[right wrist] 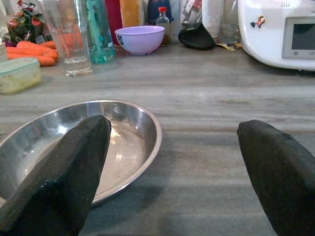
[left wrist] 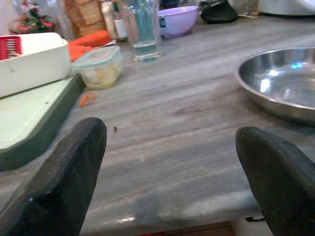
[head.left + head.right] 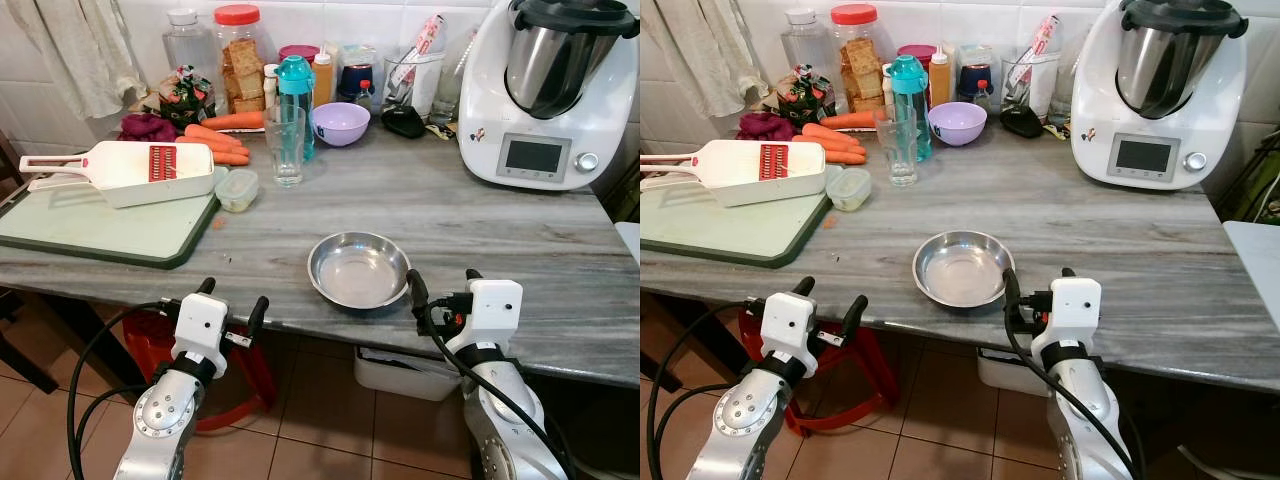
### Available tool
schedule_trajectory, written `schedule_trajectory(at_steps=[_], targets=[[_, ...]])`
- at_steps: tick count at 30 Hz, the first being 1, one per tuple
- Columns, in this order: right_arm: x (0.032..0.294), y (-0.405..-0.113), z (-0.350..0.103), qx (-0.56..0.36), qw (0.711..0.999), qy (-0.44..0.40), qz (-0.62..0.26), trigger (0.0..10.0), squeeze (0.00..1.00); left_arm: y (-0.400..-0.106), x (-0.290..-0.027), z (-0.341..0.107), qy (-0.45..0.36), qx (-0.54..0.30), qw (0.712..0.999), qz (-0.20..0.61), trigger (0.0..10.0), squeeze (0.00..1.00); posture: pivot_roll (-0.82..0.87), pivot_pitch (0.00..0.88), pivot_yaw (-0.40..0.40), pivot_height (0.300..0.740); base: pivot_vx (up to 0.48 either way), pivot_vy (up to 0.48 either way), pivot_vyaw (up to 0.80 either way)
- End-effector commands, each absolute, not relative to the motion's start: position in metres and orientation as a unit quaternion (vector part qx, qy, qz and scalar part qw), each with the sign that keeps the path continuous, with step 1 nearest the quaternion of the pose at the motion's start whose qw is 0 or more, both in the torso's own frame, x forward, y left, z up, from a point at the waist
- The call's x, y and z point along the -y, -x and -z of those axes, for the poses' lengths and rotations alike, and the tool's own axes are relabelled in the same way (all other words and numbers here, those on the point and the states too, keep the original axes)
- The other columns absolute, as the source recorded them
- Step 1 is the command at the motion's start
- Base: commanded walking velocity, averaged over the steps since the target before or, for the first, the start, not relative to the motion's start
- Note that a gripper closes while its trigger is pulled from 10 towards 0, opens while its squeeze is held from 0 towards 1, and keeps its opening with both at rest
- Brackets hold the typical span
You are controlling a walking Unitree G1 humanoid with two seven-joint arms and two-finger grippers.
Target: Setting the table
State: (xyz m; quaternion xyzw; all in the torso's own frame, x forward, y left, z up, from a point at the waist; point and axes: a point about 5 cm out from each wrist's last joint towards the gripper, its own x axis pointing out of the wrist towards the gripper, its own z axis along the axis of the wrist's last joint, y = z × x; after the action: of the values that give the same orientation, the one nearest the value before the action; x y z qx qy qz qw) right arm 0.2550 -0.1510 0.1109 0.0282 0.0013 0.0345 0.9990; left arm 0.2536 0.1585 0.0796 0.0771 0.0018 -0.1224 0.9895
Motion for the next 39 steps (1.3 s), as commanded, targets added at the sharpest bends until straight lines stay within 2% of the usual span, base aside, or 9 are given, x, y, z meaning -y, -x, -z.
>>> schedule_trajectory(at_steps=[1, 19, 39], targets=[[0.1521, -0.2541, -0.1149, 0.003, 0.999, -0.030, -0.033, 10.0, 0.00, -0.2532, -0.1583, -0.0765, -0.084, -0.010, 0.989, 0.121, 10.0, 0.00, 0.03, 0.000, 0.013, 0.740, 0.000, 0.000, 0.00], [0.1502, -0.2556, -0.1128, -0.002, 0.999, -0.037, -0.034, 10.0, 0.00, -0.2538, -0.1581, -0.0759, -0.084, -0.013, 0.989, 0.121, 10.0, 0.00, 0.04, 0.000, 0.018, 0.740, 0.000, 0.000, 0.00], [0.1510, -0.2573, -0.1123, -0.003, 0.999, -0.040, -0.030, 10.0, 0.00, -0.2559, -0.1556, -0.0753, -0.085, -0.014, 0.989, 0.121, 10.0, 0.00, 0.04, 0.000, 0.019, 0.740, -0.331, 0.000, 0.00]])
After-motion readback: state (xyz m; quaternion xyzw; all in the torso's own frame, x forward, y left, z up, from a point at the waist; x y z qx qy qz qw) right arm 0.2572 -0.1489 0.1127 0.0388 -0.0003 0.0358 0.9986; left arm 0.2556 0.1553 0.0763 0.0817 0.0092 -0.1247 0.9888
